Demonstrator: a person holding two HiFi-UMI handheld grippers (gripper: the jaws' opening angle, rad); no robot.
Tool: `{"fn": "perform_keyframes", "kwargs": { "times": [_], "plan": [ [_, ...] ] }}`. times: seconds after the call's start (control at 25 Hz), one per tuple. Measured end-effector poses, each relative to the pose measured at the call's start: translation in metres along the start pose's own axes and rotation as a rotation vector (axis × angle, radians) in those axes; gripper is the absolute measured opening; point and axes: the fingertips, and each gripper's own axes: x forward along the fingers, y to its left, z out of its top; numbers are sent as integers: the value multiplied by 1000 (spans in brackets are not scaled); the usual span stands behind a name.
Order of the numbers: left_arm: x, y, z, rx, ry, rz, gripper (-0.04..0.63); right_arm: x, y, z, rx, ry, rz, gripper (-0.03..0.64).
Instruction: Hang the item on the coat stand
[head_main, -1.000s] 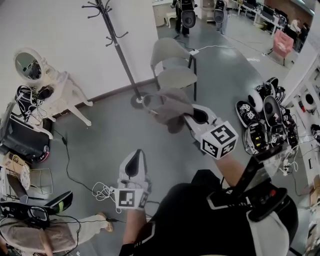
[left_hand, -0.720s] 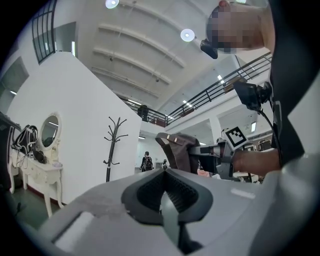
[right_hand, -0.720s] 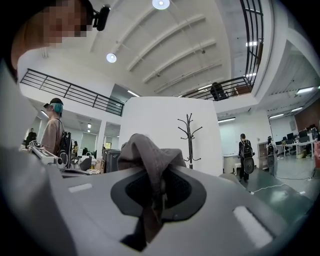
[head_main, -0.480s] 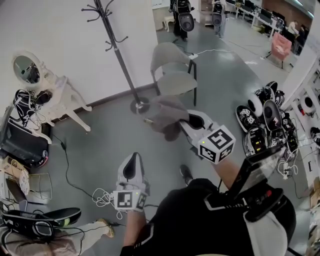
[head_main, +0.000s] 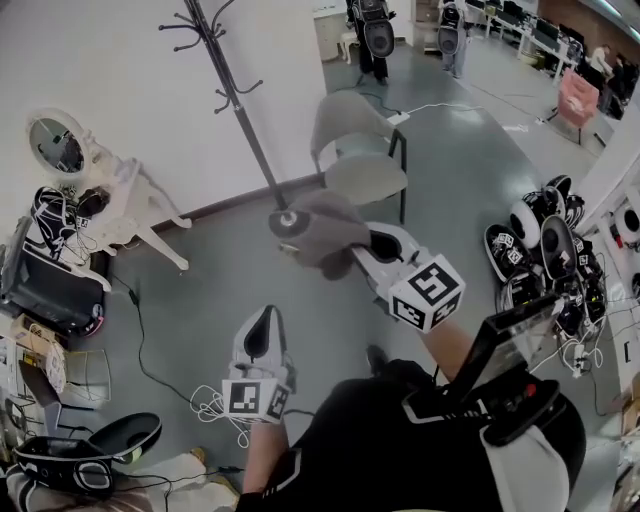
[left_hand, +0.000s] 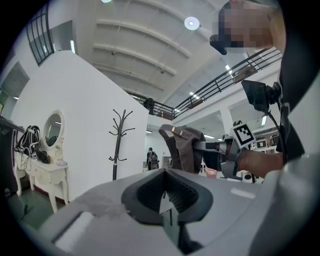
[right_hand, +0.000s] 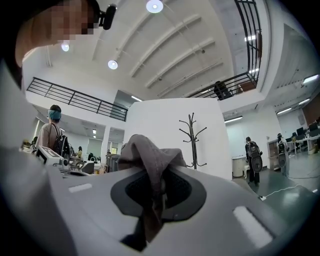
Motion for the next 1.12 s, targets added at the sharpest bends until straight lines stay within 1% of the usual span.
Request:
{"fn": "perform_keyframes", "kwargs": {
  "times": [0.12,0.2,0.32,0.44,0.56,0.72,0.84,1.12],
  "plan": [
    [23,3,2,28,19,23,20,11,-22,1,10,-3,2,34],
    [36,8,4,35,18,37,20,16,-35,1,15,-2,4,34],
    [54,11,9,14,-7,48,20,25,-53,-1,19,1,20,34],
    [72,6,7,-5,-21,45,21,30,-72,-6,21,4,38,34],
    [92,0,6,1,-12,37,20,35,-94,-6,39,-4,36,34],
    [120,-6,5,20,7,27,21,40,-117,-8,52,-15,55,34],
    [134,-9,-1,31,30,36,21,42,-131,-13,66,-14,66,34],
    [165,-9,-6,35,46,54,21,46,-162,-19,84,-7,79,34]
  ]
}}
